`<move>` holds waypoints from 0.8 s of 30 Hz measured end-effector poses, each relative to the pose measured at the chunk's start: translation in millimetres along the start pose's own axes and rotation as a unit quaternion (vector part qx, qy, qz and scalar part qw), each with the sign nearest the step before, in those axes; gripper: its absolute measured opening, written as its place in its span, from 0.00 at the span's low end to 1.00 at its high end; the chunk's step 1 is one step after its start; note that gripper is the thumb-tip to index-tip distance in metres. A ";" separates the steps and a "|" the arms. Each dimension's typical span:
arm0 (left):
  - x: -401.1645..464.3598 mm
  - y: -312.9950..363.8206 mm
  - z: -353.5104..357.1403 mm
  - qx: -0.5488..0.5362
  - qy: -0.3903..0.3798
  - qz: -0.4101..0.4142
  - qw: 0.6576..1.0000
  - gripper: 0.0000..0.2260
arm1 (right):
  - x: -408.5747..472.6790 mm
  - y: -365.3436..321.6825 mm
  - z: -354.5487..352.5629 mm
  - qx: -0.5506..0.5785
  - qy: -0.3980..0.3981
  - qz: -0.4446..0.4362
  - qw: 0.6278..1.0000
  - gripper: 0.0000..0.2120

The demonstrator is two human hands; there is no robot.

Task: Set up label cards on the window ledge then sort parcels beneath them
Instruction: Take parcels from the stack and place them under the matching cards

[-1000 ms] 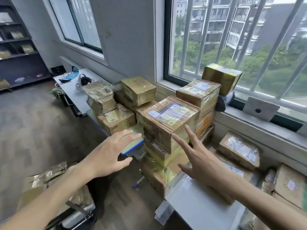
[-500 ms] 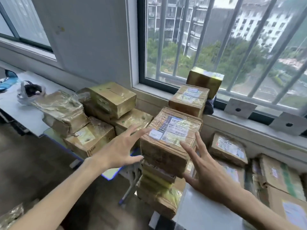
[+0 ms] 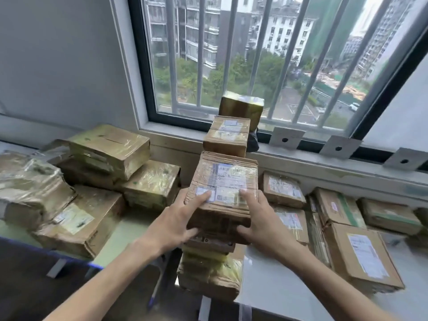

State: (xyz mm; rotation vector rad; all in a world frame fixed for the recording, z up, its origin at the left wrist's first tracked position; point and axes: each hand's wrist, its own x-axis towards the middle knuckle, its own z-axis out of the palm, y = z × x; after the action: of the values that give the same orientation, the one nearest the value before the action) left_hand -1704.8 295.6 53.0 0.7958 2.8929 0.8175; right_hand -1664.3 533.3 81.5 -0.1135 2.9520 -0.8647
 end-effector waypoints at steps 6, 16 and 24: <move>-10.0 45.6 -2.5 -0.002 0.037 0.046 0.998 0.39 | -50.6 5.9 -29.1 -0.017 0.039 0.012 0.999 0.35; -20.3 170.9 9.6 0.030 0.071 0.197 0.977 0.38 | -176.4 47.2 -98.1 -0.035 0.143 0.041 0.988 0.37; -37.5 232.8 35.3 0.025 0.048 0.234 0.971 0.39 | -248.1 78.4 -125.3 -0.058 0.163 0.047 0.984 0.37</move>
State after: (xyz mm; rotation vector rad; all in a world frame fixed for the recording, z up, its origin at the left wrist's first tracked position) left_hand -1557.6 464.6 134.3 1.5214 2.8495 0.8311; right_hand -1431.7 688.2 154.3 0.1789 3.2766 -0.7652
